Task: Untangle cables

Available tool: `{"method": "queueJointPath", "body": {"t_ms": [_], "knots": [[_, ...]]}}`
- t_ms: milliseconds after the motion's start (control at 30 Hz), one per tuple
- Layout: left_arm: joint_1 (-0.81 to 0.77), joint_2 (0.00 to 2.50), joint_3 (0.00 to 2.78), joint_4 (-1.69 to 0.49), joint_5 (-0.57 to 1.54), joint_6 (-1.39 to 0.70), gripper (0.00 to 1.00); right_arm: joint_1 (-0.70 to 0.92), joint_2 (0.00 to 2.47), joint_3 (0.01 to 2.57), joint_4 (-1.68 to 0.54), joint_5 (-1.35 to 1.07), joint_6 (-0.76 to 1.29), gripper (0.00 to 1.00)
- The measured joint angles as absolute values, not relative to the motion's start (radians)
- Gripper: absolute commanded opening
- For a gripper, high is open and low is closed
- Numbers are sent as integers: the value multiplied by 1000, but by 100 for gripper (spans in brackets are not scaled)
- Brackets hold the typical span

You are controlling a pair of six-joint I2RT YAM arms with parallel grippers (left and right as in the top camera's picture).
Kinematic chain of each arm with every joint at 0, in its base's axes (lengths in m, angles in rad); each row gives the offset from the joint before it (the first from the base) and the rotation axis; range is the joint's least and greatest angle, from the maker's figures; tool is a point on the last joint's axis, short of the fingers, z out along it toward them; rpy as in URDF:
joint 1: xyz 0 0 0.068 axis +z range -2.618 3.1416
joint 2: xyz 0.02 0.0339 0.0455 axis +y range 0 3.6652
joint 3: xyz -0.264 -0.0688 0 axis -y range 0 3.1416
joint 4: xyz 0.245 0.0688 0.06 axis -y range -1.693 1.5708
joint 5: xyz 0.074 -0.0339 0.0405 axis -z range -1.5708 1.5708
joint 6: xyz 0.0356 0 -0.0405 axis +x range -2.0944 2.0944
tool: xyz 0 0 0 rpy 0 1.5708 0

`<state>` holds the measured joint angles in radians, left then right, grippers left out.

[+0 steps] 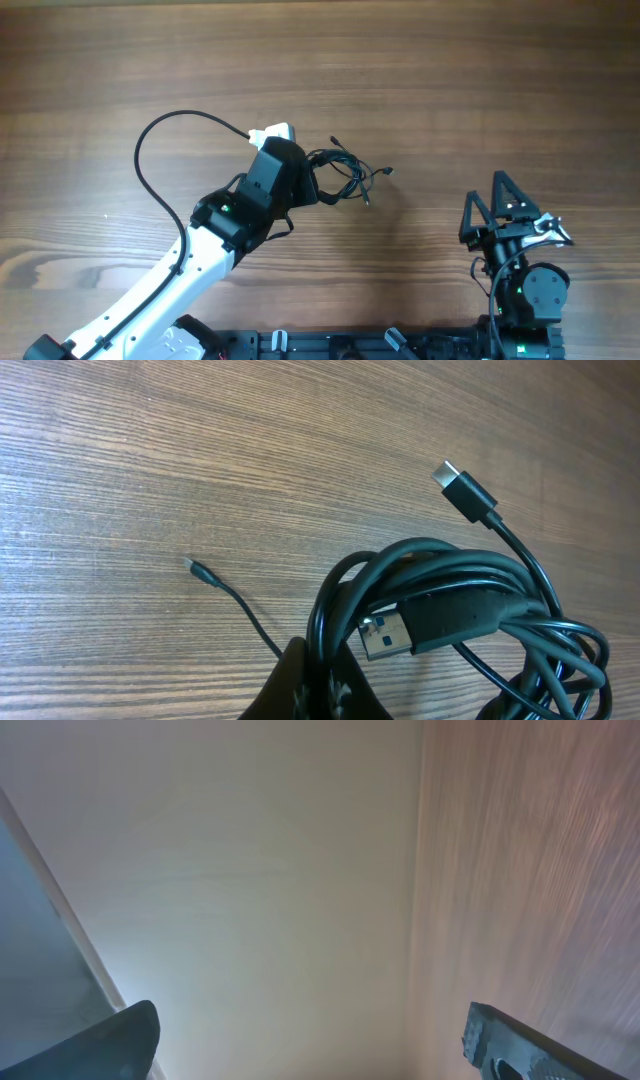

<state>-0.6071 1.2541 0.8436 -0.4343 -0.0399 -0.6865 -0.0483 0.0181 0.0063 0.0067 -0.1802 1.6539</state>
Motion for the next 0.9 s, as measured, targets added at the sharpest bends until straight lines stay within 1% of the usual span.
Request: {"method": "queueJointPath", "body": {"t_ms": [100, 167, 233, 333, 433, 500, 567, 667, 767, 833, 900], "knots": [[-607, 1254, 844, -434, -40, -691, 4, -48, 55, 6, 22, -269, 1346, 100], [-607, 1254, 844, -434, -40, -706, 4, -48, 96, 6, 25, -358, 1185, 100], [-607, 1254, 844, -442, -40, -748, 4, -48, 142, 6, 27, -454, 1096, 99], [-607, 1254, 844, -427, -40, -790, 4, -48, 177, 7, 27, -521, 981, 99], [-607, 1254, 844, -392, -40, -815, 4, -48, 268, 41, -38, -565, 869, 99], [-607, 1254, 844, -369, -40, -828, 4, -48, 326, 110, -97, -575, 820, 99], [-607, 1254, 844, -359, -41, -843, 4, -48, 428, 277, -232, -575, 772, 100], [-607, 1254, 844, -358, -58, -856, 4, -48, 553, 458, -367, -603, 742, 100], [-607, 1254, 844, -358, -66, -871, 4, -48, 684, 530, -350, -734, 739, 100], [-607, 1254, 844, -359, -67, -878, 4, -40, 759, 532, -335, -841, 749, 100], [-607, 1254, 844, -359, -68, -878, 4, -15, 810, 532, -332, -897, 759, 99]]}}
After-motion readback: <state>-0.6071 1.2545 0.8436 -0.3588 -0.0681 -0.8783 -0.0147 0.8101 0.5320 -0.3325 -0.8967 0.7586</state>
